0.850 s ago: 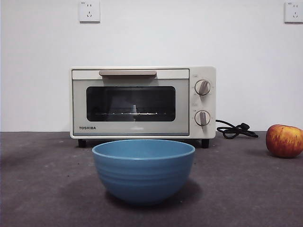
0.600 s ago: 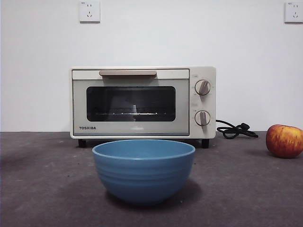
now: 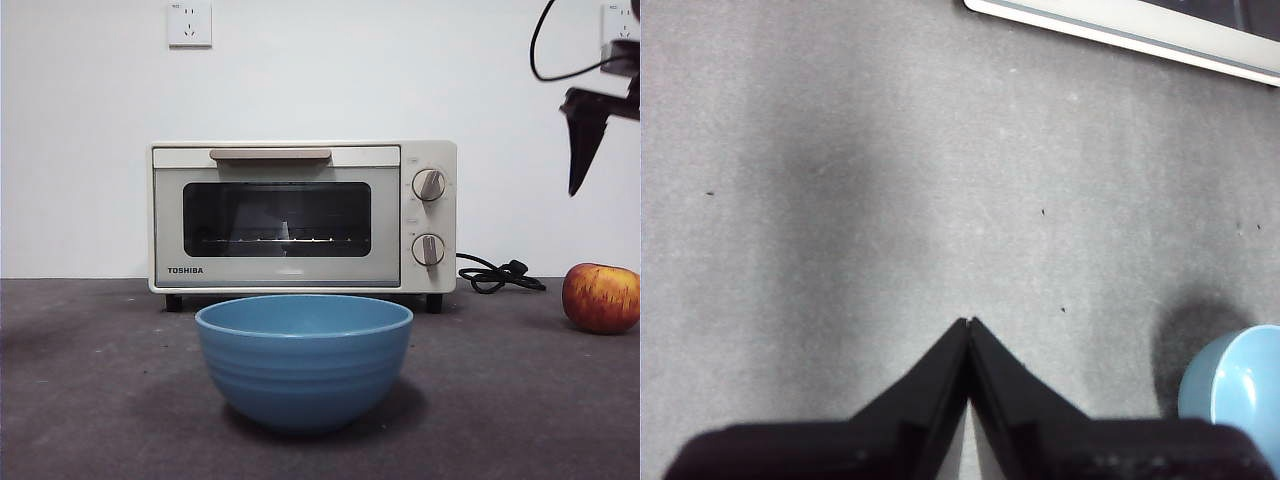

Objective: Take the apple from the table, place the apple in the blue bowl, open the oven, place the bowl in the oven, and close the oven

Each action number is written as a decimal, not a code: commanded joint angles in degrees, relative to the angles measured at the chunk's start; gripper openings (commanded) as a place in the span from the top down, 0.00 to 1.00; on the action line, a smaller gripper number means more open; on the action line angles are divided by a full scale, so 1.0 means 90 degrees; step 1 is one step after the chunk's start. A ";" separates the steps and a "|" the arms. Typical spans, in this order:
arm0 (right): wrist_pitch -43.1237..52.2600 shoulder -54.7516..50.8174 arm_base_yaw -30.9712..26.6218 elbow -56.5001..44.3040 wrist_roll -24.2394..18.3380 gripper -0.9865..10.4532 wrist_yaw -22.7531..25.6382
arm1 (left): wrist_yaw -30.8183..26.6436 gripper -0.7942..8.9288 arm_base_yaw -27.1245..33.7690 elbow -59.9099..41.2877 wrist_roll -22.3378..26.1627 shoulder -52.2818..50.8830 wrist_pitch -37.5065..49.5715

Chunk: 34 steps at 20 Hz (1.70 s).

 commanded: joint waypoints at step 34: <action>-0.1001 0.1421 0.0605 0.0928 -0.0041 0.92 0.1010 | -0.0029 0.92 -0.1022 -0.0002 -0.0134 0.0024 -0.0032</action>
